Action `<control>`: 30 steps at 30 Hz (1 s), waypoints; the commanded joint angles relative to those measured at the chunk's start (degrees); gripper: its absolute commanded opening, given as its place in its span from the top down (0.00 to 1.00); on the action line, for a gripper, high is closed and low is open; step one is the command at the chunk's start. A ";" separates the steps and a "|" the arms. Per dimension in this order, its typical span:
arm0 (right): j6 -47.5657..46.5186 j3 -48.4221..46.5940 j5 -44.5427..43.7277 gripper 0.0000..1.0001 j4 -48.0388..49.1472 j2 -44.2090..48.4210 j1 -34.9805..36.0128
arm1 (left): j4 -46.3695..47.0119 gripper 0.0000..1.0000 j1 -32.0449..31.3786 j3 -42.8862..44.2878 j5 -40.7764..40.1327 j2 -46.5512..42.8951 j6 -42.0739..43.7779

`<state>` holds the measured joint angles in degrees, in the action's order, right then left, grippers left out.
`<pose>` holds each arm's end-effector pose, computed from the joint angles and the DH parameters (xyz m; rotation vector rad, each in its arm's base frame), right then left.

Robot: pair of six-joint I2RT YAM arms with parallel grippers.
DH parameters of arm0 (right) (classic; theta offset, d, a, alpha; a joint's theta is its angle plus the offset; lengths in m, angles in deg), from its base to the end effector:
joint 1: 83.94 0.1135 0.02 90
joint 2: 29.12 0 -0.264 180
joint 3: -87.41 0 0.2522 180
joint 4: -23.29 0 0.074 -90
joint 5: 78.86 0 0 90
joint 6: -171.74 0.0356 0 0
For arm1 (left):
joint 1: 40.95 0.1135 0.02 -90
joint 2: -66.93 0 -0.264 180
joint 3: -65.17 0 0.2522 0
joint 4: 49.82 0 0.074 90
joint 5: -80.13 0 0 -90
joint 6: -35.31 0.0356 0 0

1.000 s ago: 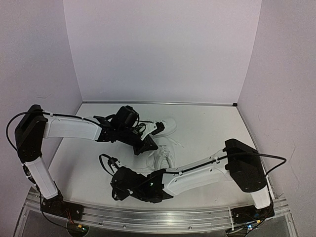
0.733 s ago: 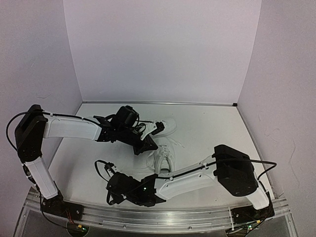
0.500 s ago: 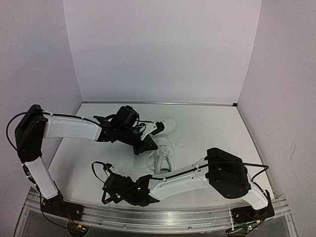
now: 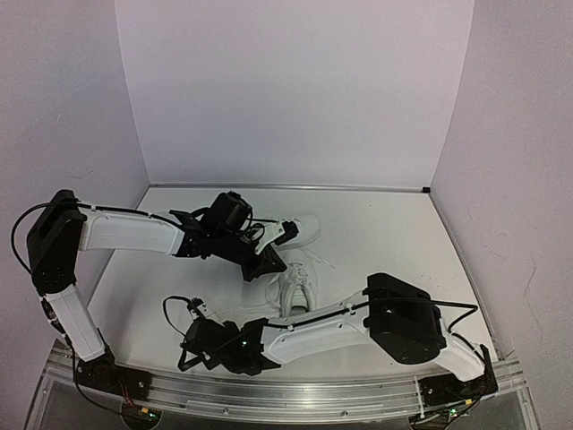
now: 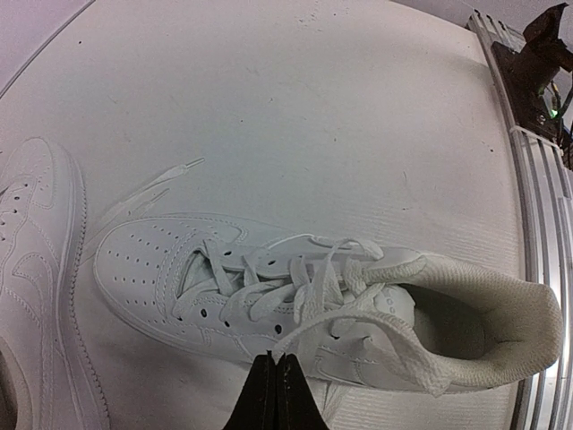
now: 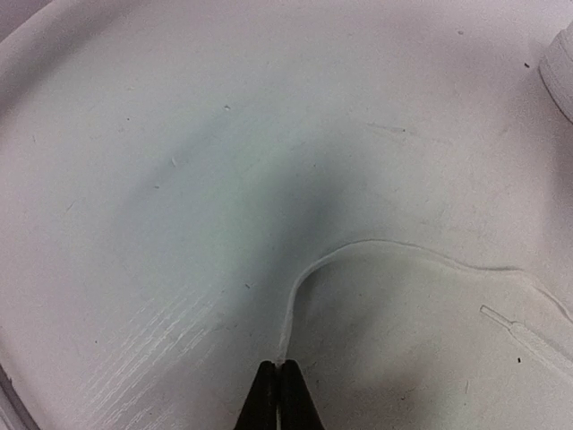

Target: Tie the shoes

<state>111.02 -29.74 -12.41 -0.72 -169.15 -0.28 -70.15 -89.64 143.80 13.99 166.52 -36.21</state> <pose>0.0724 0.5228 0.1072 -0.9019 2.1794 0.5034 0.2397 -0.2946 0.2133 1.4679 1.8095 -0.7467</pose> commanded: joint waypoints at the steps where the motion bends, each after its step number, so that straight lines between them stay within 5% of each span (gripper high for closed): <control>1: -1.24 0.57 0.09 1.00 -3.95 4.84 0.01 | 0.41 1.00 0.26 1.58 -0.05 -1.07 0.34; 15: -8.53 7.73 2.50 1.00 -0.58 26.13 0.01 | 0.86 1.00 0.31 2.66 -1.05 -0.75 -1.13; 30: -4.36 35.04 4.30 1.00 8.40 56.01 0.10 | 1.33 1.00 0.35 2.71 -0.85 -2.59 -2.20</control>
<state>105.85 1.24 -8.35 2.40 -121.41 -0.17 -70.07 -89.42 144.19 12.46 166.32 -37.78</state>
